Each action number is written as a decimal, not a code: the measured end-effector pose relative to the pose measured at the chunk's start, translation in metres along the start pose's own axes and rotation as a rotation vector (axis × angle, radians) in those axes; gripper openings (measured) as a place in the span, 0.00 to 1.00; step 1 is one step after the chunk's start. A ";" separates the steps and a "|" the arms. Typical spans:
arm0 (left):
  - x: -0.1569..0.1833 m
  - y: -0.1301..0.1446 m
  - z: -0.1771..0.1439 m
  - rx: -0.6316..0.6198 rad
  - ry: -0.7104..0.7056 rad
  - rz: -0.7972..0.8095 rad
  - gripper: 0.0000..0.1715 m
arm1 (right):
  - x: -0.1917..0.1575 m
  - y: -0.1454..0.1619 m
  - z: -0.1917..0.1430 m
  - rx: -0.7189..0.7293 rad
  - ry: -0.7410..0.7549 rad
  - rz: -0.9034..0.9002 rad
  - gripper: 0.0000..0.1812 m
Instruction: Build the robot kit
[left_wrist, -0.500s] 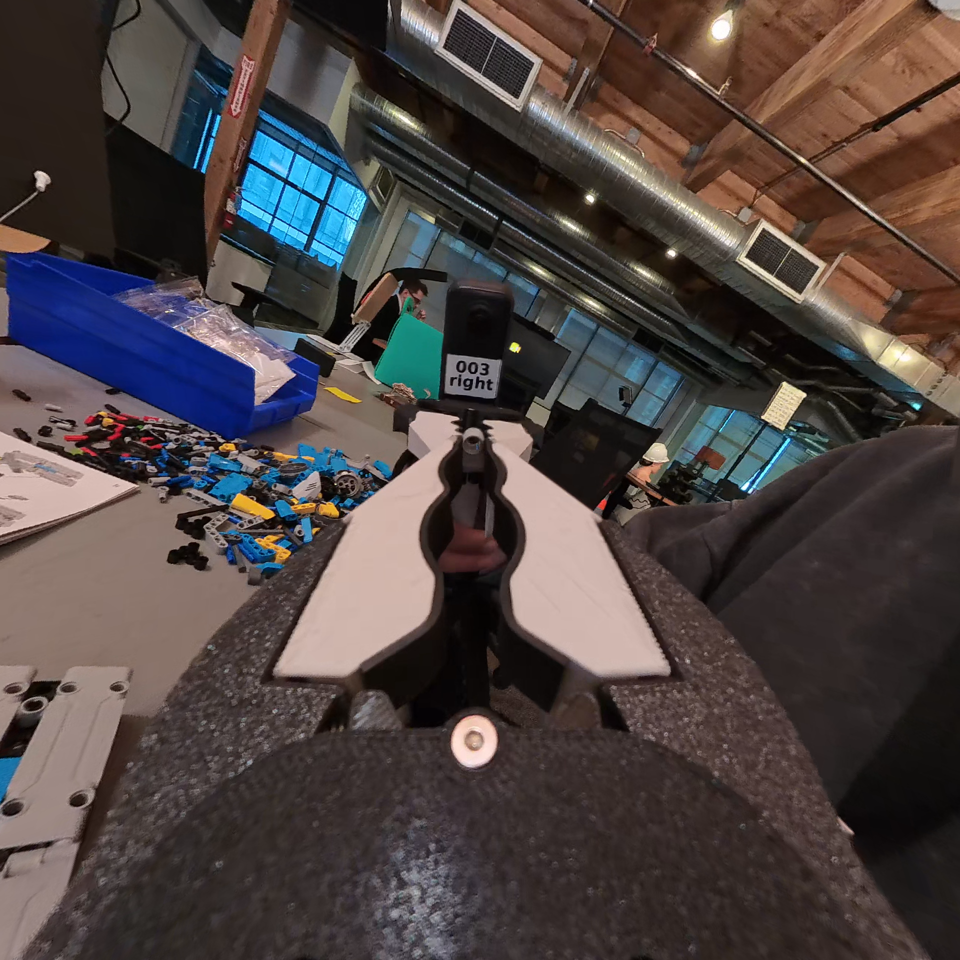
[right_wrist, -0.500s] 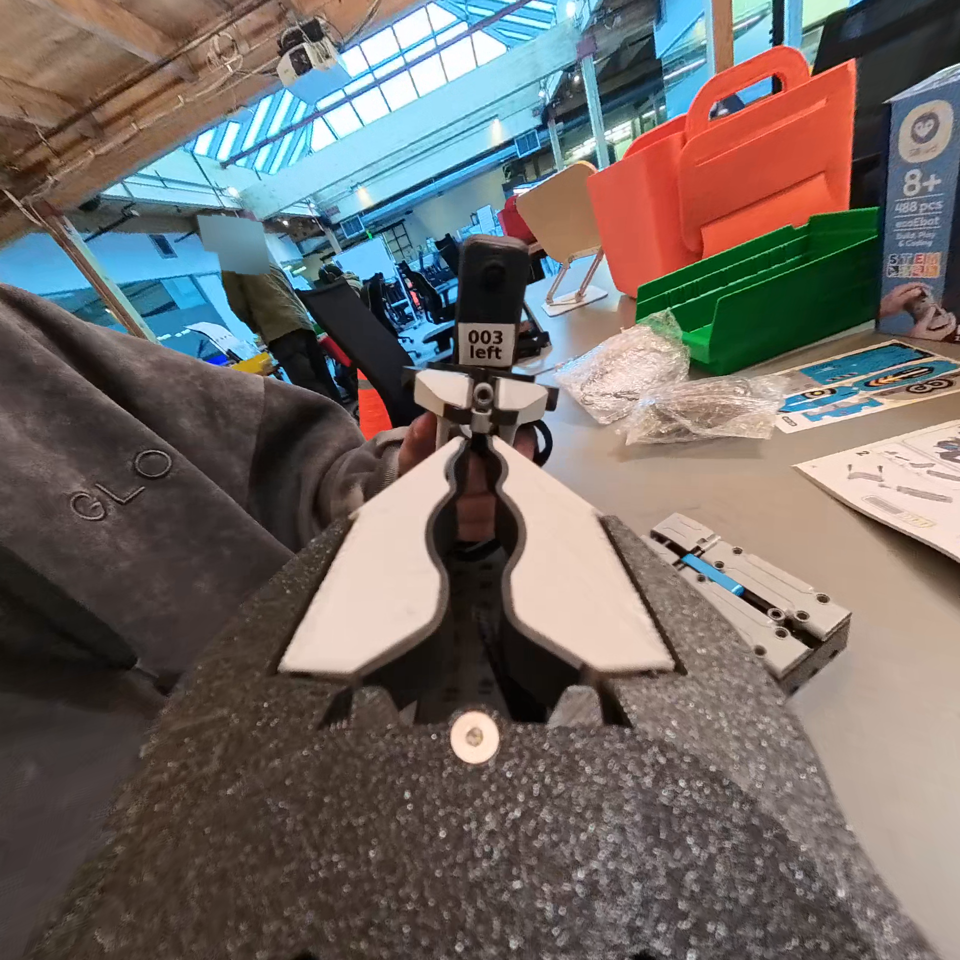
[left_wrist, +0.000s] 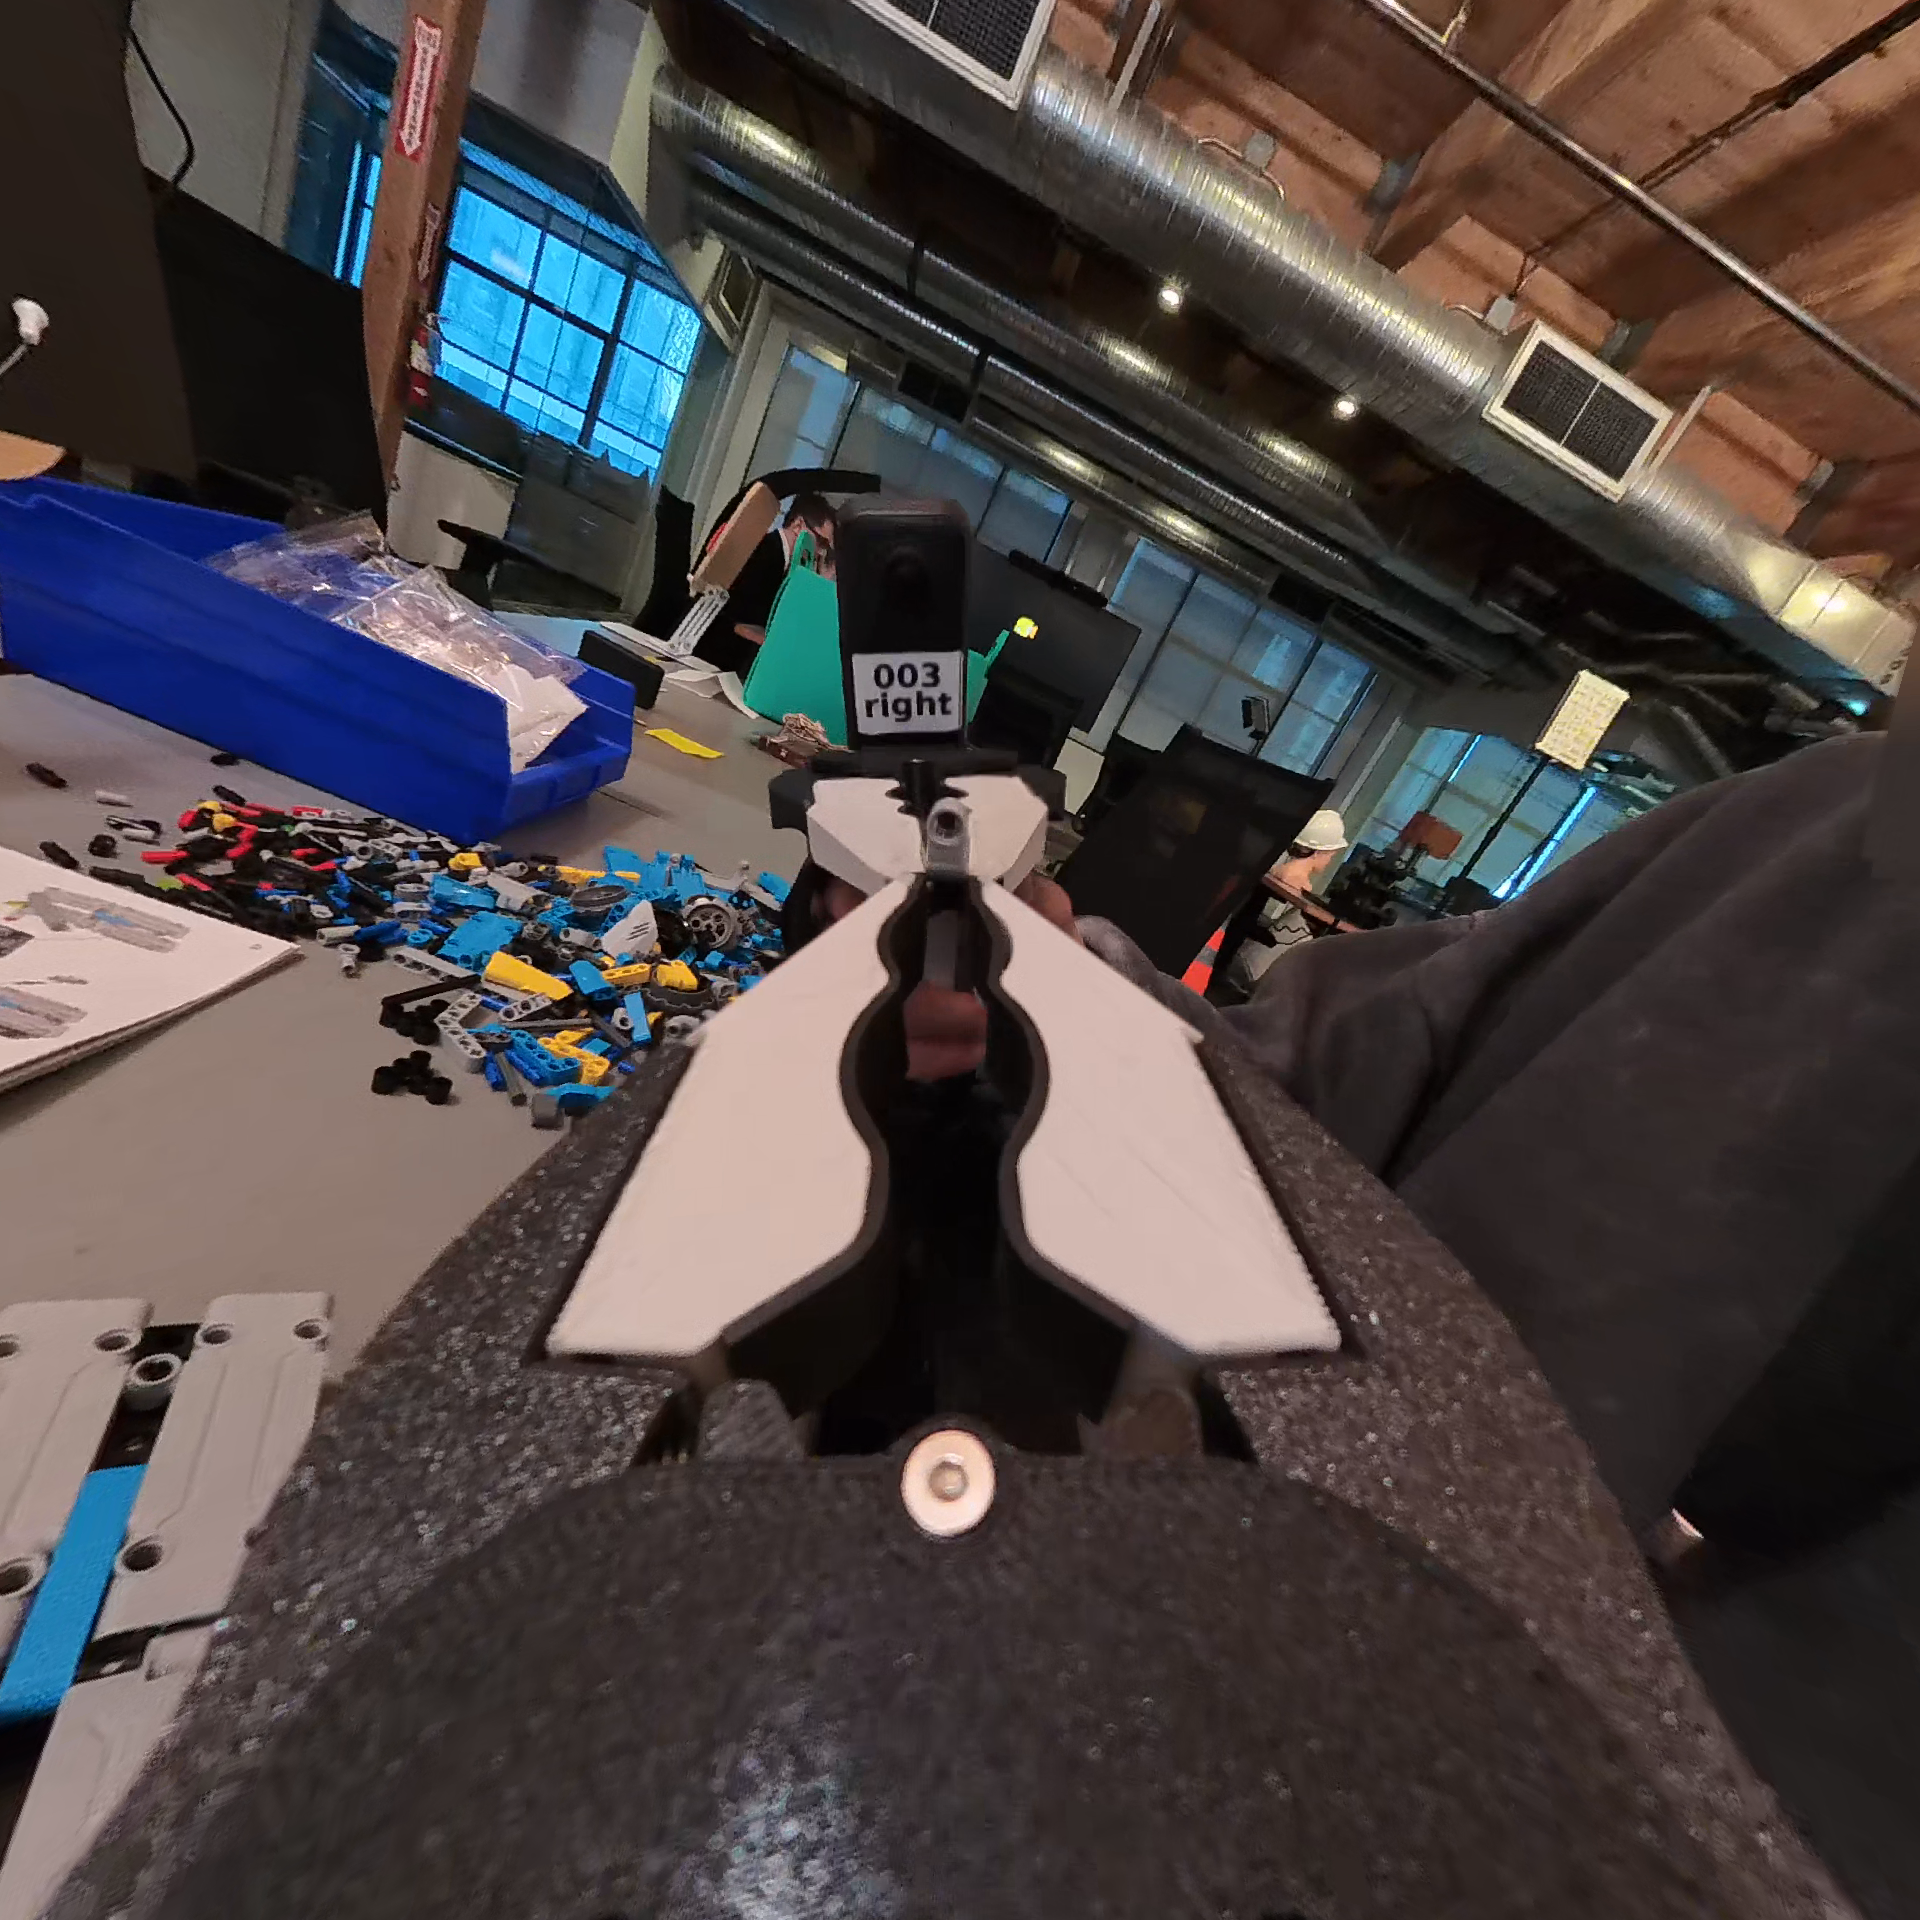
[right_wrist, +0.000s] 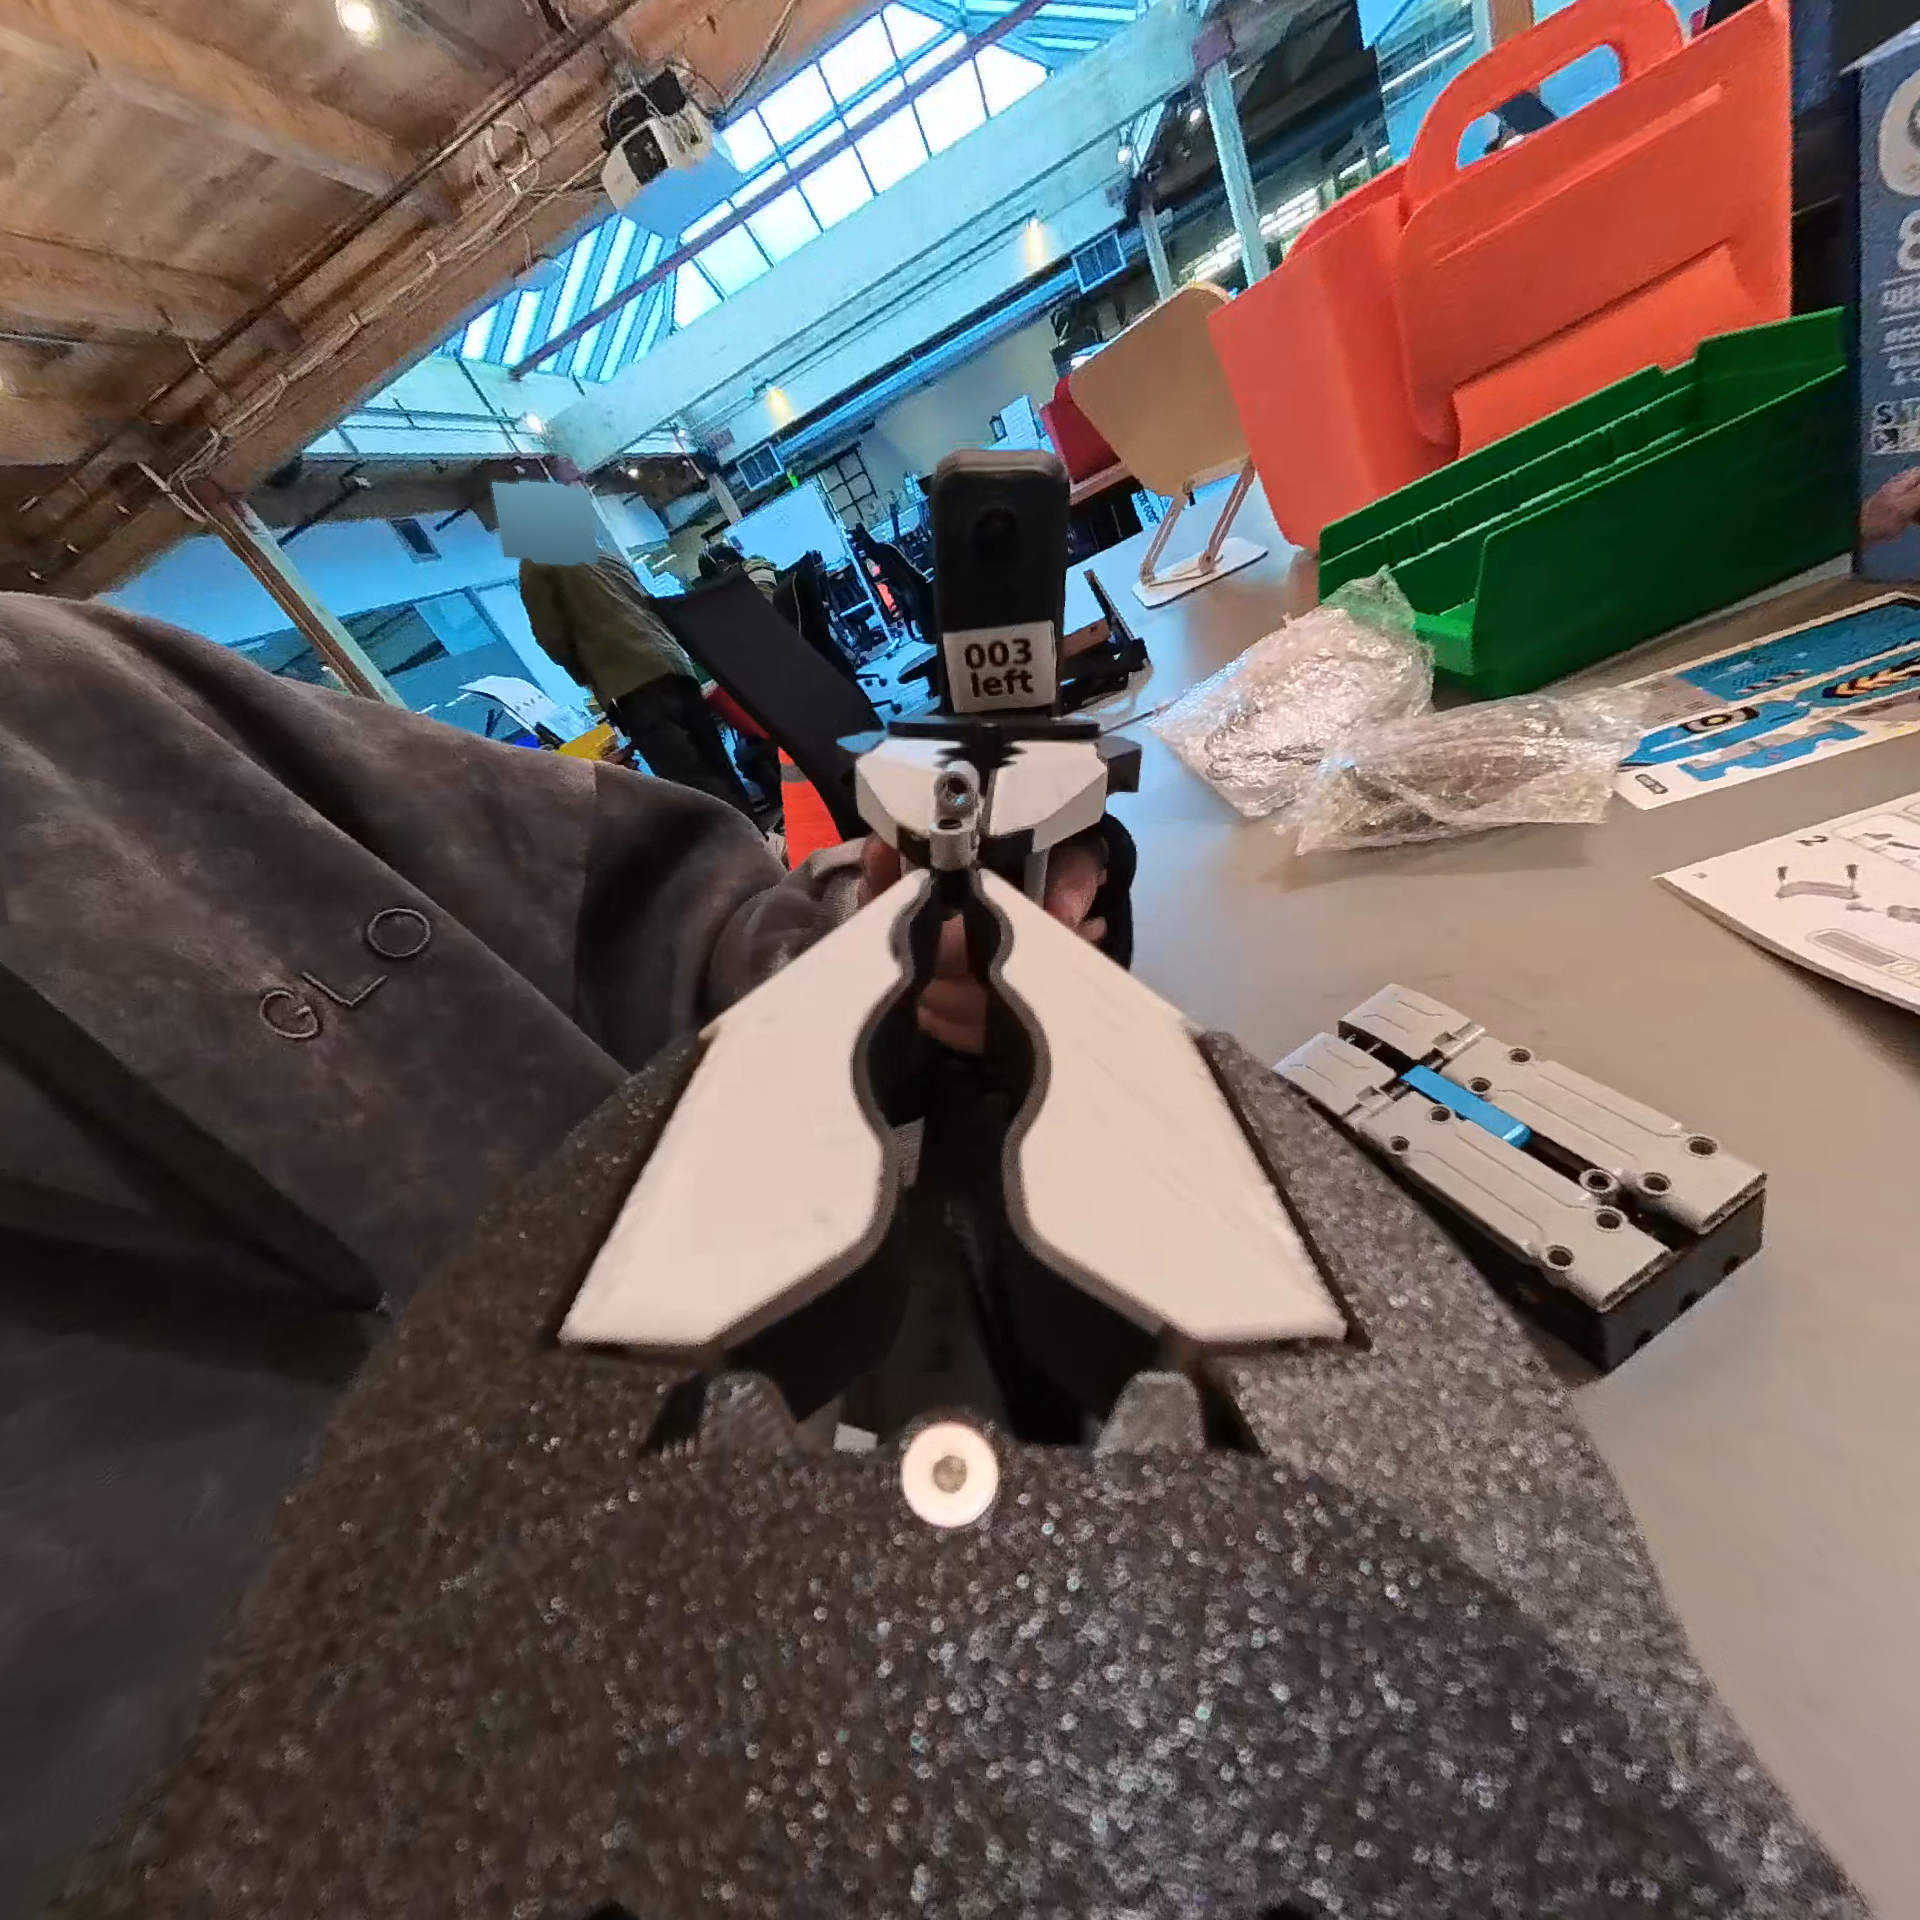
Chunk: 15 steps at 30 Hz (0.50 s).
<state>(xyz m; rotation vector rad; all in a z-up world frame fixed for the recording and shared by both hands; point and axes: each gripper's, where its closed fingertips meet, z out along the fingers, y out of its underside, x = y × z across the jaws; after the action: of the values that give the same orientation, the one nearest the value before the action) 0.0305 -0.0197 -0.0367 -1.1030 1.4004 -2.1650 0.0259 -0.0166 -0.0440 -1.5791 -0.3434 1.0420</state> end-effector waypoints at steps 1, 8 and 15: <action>-0.002 0.001 0.000 -0.003 -0.006 -0.006 0.04 | 0.001 0.000 -0.001 -0.006 0.002 0.009 0.01; -0.005 0.007 0.000 -0.044 -0.004 -0.016 0.04 | 0.006 0.011 0.000 -0.066 0.033 -0.013 0.02; -0.004 0.002 -0.002 0.018 -0.003 -0.002 0.04 | 0.006 0.004 0.003 -0.010 0.041 -0.015 0.02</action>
<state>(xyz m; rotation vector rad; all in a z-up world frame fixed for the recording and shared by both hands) 0.0311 -0.0169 -0.0411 -1.1015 1.3757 -2.1722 0.0254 -0.0113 -0.0503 -1.6027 -0.3323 0.9968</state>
